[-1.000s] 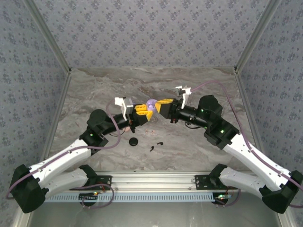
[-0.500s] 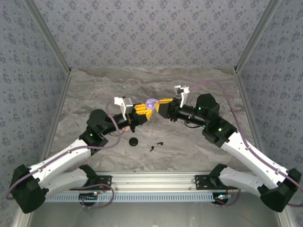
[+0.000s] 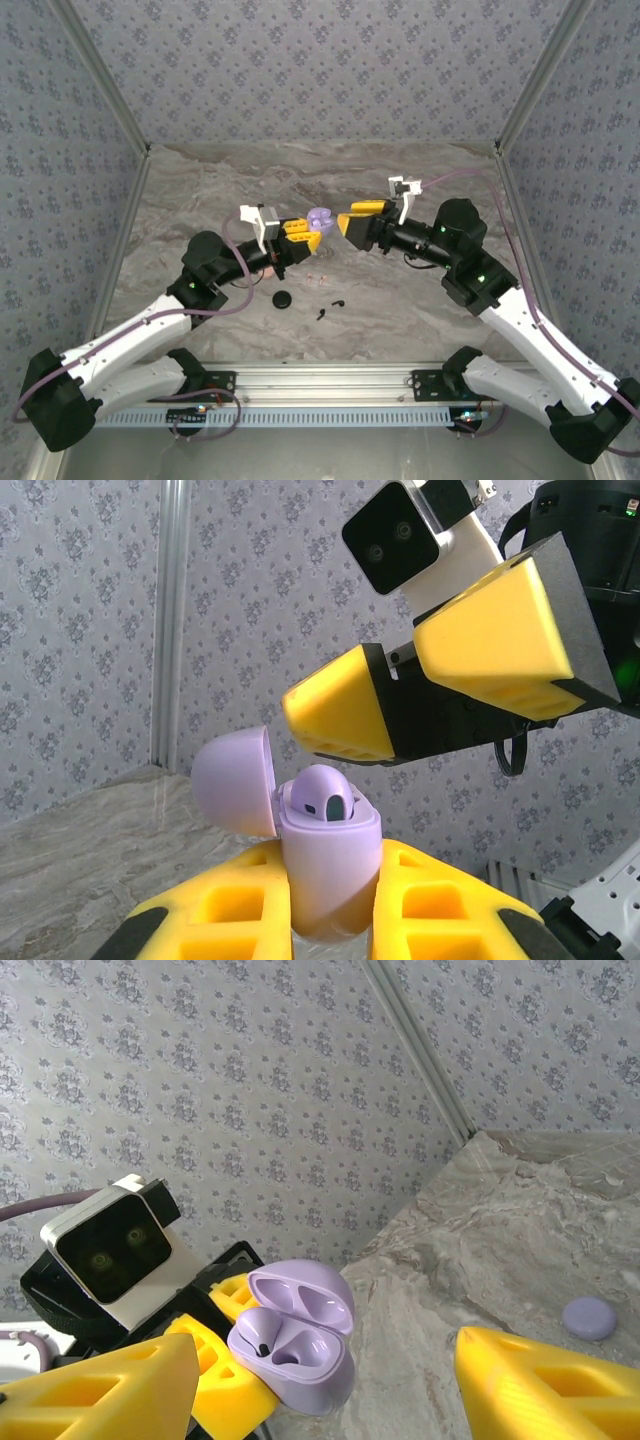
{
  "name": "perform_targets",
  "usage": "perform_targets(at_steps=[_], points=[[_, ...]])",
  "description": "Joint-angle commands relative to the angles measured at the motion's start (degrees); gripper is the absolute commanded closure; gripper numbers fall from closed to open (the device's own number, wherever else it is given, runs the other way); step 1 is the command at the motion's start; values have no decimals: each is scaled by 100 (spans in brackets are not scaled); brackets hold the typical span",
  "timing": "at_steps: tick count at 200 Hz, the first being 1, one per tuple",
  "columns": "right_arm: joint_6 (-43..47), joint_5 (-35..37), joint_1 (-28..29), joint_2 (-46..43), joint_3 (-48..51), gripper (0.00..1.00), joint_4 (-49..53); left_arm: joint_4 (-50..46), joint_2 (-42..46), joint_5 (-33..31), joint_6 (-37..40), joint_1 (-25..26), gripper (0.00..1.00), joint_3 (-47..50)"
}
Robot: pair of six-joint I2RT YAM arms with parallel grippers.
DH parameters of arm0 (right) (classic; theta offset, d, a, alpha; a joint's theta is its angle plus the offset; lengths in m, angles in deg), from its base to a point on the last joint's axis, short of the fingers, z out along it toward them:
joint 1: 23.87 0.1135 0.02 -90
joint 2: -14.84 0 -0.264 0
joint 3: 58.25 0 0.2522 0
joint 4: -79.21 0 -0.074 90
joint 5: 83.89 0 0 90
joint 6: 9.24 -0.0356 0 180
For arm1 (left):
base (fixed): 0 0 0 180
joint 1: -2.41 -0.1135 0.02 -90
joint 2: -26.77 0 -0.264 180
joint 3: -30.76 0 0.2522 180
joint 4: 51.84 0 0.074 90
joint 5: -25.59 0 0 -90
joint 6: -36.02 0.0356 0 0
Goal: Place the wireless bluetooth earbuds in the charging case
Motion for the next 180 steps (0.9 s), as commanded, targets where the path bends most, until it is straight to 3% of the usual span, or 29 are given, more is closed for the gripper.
perform_targets(at_steps=[1,133,180], points=[[0,90,-58,-36,-190,29,272,100,80,-126,223,-6,100,-39],[42,416,-301,-84,-227,26,952,-216,278,-297,355,-6,100,73],[390,1270,-973,84,-870,24,2929,-461,362,-396,442,-7,100,167]])
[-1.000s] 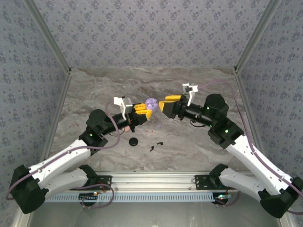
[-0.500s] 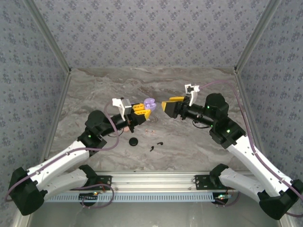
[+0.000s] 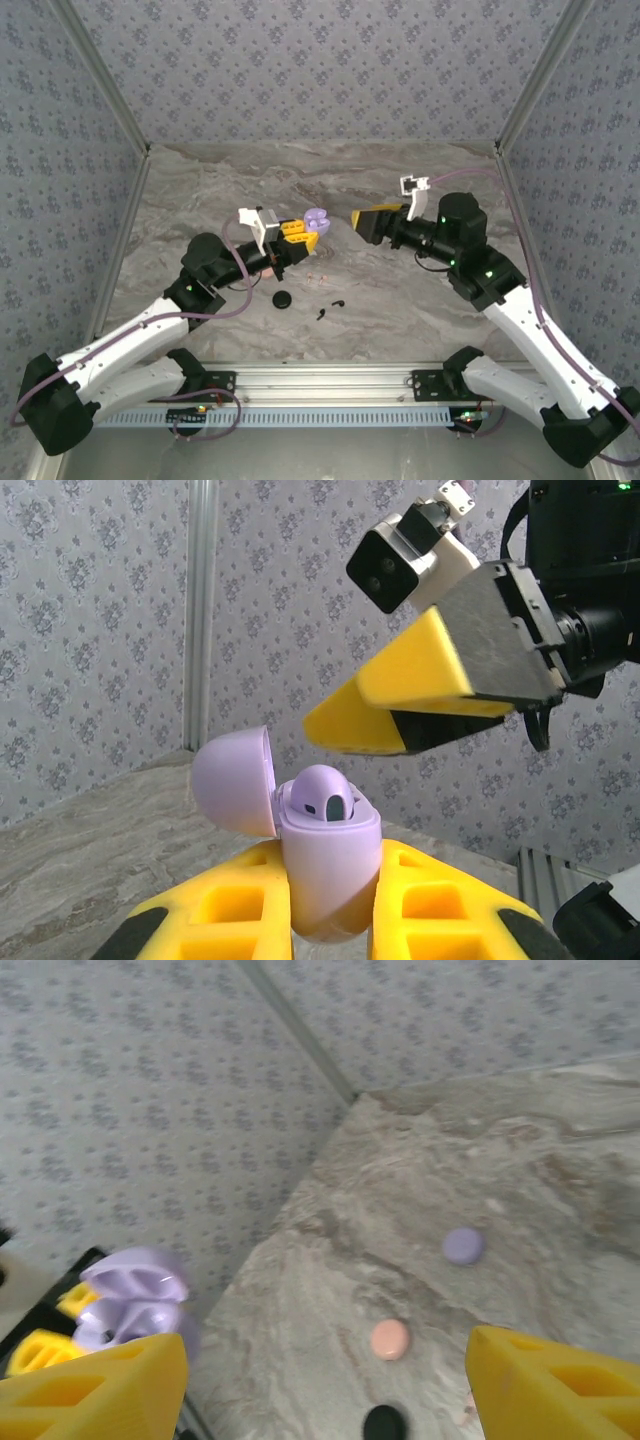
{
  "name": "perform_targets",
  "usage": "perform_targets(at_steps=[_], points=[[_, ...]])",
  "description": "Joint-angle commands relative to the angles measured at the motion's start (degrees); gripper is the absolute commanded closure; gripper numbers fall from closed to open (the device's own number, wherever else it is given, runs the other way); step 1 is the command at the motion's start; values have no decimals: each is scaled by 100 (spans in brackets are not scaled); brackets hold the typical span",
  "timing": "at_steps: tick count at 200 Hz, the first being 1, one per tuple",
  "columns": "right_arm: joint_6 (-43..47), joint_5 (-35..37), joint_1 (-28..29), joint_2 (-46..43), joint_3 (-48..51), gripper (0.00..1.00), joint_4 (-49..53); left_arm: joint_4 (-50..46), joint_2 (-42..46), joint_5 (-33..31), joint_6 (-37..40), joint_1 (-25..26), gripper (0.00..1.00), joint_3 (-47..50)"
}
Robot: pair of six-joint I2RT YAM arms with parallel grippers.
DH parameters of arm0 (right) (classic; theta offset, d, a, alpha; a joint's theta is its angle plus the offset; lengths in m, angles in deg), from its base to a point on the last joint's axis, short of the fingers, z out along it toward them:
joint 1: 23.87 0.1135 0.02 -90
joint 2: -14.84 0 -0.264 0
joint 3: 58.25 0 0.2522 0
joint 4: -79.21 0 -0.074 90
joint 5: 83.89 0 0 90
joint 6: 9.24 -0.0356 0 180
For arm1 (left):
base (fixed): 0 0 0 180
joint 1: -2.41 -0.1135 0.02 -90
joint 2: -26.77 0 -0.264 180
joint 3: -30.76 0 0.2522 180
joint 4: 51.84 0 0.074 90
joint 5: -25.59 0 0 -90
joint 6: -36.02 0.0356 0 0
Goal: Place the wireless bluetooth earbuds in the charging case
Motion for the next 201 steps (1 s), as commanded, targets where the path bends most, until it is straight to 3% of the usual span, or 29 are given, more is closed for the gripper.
perform_targets(at_steps=[1,23,55,112,167,201], points=[[327,708,-369,93,-531,24,1370,-98,181,-87,154,-9,100,69],[644,1396,-842,680,-840,25,2789,-163,272,-148,161,-4,100,158],[1294,1795,-1420,1962,-1166,28,3517,-358,424,-198,255,-5,100,186],[1944,2030,-2022,4285,-1877,38,3184,-560,640,-276,305,-4,100,253],[2175,1858,-2205,6239,-3128,49,3091,-576,666,-252,280,-4,100,263],[2249,2008,-2221,7002,-3796,52,3226,-602,659,-262,304,-4,100,248]])
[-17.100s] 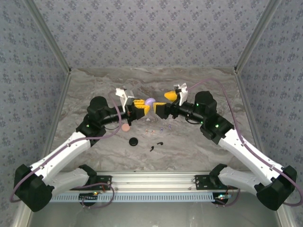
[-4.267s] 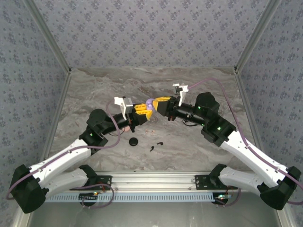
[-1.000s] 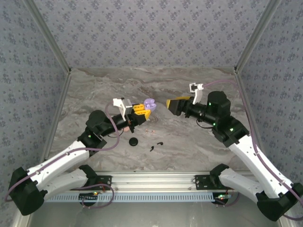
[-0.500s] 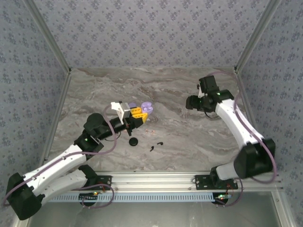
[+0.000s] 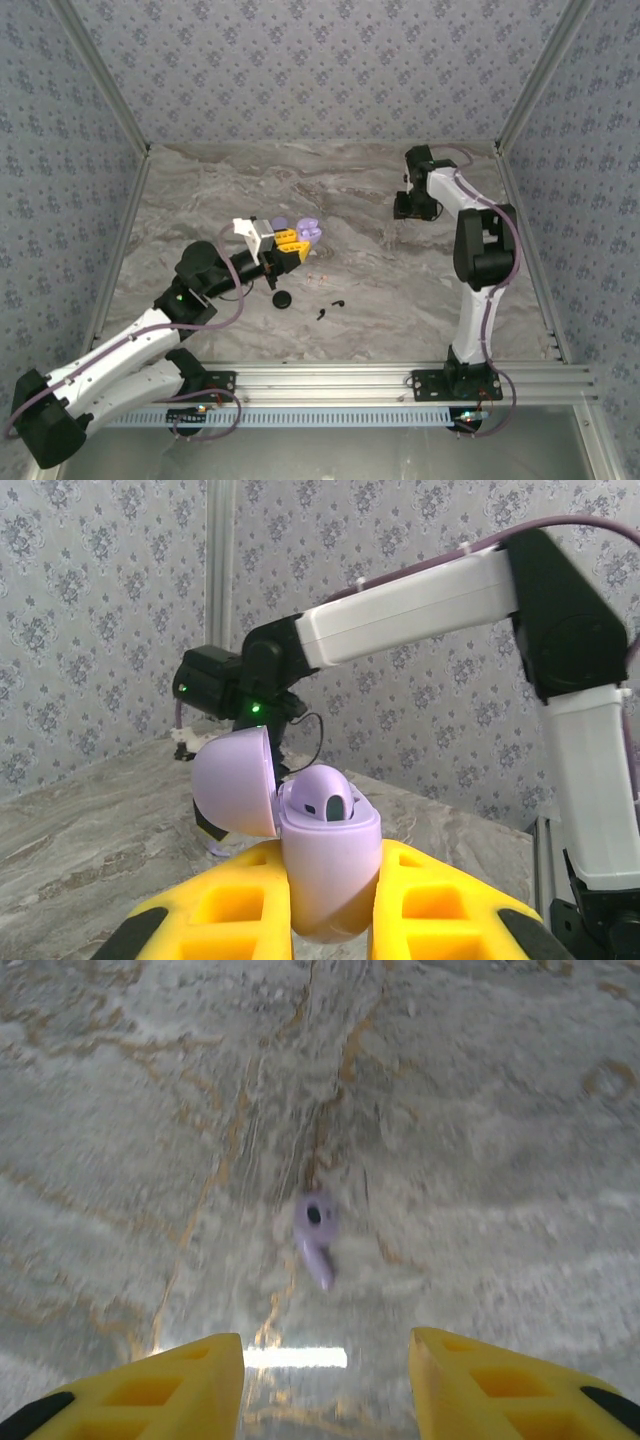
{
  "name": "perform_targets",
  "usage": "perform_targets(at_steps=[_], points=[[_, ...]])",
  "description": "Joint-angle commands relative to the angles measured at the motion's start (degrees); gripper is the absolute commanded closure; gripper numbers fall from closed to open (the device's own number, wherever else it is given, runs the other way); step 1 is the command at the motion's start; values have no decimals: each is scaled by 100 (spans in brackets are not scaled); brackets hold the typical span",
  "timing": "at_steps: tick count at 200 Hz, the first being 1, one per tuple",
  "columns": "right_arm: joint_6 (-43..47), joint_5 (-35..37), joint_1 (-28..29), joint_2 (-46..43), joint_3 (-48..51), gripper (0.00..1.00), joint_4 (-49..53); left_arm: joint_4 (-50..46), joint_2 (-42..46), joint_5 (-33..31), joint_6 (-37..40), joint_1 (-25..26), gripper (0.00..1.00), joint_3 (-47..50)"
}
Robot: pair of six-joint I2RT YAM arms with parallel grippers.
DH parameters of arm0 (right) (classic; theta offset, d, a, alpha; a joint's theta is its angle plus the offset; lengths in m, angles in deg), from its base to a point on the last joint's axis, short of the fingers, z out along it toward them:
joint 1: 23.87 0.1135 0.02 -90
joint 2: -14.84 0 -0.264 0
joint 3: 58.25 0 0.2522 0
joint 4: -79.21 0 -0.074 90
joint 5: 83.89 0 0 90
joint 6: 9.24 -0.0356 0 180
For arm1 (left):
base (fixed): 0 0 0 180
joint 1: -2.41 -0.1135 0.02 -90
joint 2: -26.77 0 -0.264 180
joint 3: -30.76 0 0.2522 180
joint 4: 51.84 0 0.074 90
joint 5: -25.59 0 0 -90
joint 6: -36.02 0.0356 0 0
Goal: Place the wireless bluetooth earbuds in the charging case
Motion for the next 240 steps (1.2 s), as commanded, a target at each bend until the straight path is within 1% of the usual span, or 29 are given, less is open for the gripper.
perform_targets(at_steps=[1,31,64,96,122,148,156,171,190,213,240], points=[[169,114,-48,417,-477,52,255,72,90,-55,77,-6,100,-19],[264,57,-42,891,-963,54,438,54,38,-55,113,-7,100,-37],[281,95,-41,1161,-1172,56,529,98,-40,-61,132,-10,100,-41],[310,32,-48,1276,-1210,61,547,106,-113,-35,152,-7,100,-71],[310,-19,-45,1307,-1200,67,562,126,-160,-26,138,-6,100,-73],[319,-112,-42,1299,-1188,76,607,148,-165,-25,116,-6,100,-63],[319,-117,-42,1275,-1186,76,633,142,-165,-26,115,-6,100,-63],[308,-117,-45,1137,-1088,78,604,138,-156,-27,115,-8,100,-64],[286,-224,-42,732,-762,79,362,185,-152,-36,70,-6,100,-50],[233,-390,-43,-4,-229,80,-34,331,-156,-58,-61,-6,100,6],[2,-927,-41,-1094,566,80,-599,616,-241,-89,-252,-6,100,98]])
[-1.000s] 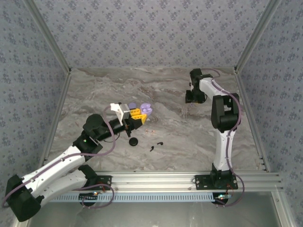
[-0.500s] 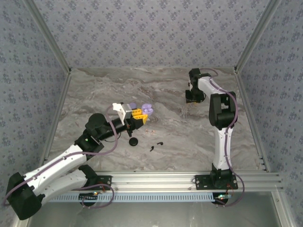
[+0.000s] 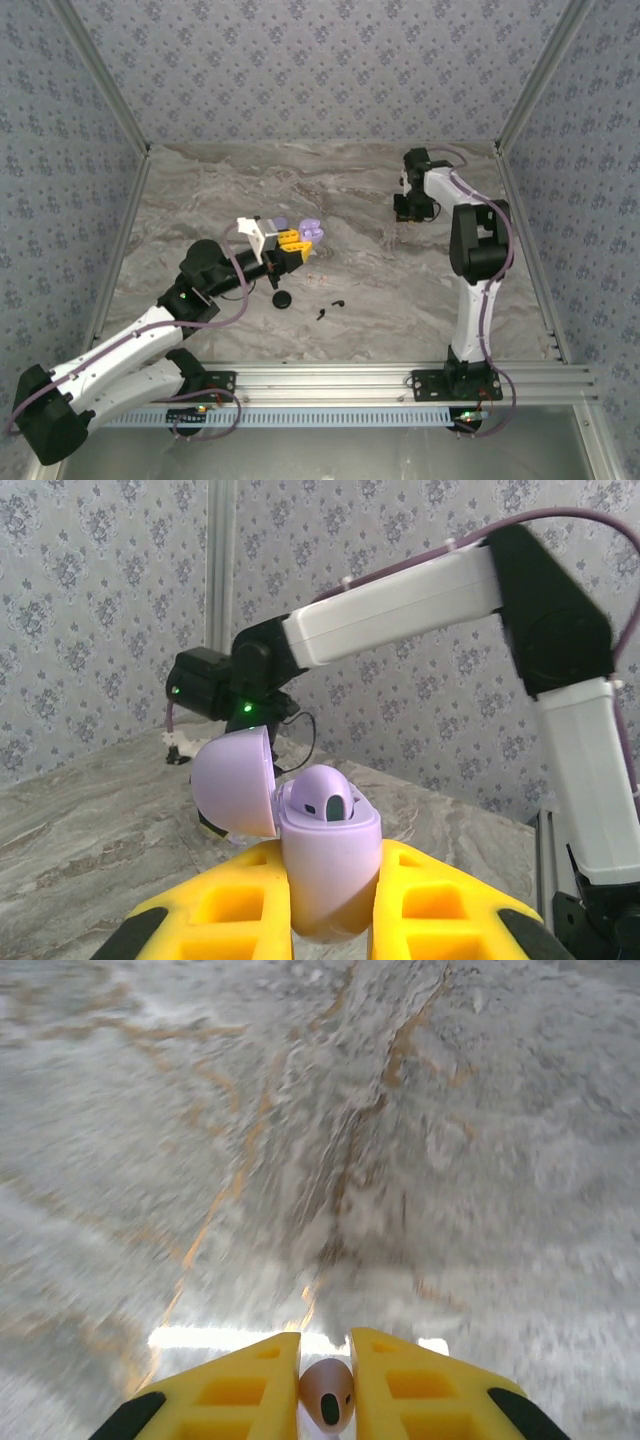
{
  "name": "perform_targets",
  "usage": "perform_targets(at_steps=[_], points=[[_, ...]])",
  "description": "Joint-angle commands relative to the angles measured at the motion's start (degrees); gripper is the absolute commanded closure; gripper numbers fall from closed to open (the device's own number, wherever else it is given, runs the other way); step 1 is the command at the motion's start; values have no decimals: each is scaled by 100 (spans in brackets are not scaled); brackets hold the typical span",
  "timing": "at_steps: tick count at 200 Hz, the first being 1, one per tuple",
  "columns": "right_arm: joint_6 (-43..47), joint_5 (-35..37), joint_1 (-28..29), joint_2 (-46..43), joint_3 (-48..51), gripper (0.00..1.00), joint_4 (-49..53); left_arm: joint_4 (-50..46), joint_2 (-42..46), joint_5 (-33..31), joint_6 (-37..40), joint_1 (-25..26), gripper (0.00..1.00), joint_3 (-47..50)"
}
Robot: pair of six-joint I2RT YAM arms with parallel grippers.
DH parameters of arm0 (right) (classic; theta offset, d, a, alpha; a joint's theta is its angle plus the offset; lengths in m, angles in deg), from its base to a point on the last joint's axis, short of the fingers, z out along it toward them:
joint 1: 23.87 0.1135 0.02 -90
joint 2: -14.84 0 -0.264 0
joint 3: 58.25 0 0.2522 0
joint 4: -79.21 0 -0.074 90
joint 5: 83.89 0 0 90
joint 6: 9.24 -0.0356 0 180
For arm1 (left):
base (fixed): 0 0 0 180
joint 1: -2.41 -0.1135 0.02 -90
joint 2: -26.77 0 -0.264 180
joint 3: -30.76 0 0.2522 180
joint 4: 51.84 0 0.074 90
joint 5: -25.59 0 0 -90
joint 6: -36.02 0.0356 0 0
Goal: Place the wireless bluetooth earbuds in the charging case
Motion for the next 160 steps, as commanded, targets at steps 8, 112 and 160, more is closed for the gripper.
perform_targets(at_steps=[8,112,160], points=[[-370,-897,-15,-1497,757,80,-790,629,-104,-88,-283,-6,100,112],[-3219,-2947,599,-6037,3696,80,-4293,2220,-950,-56,-192,-11,100,173],[-3399,-2716,1391,-6833,3747,79,-4733,2877,-1390,169,-140,0,100,125]])
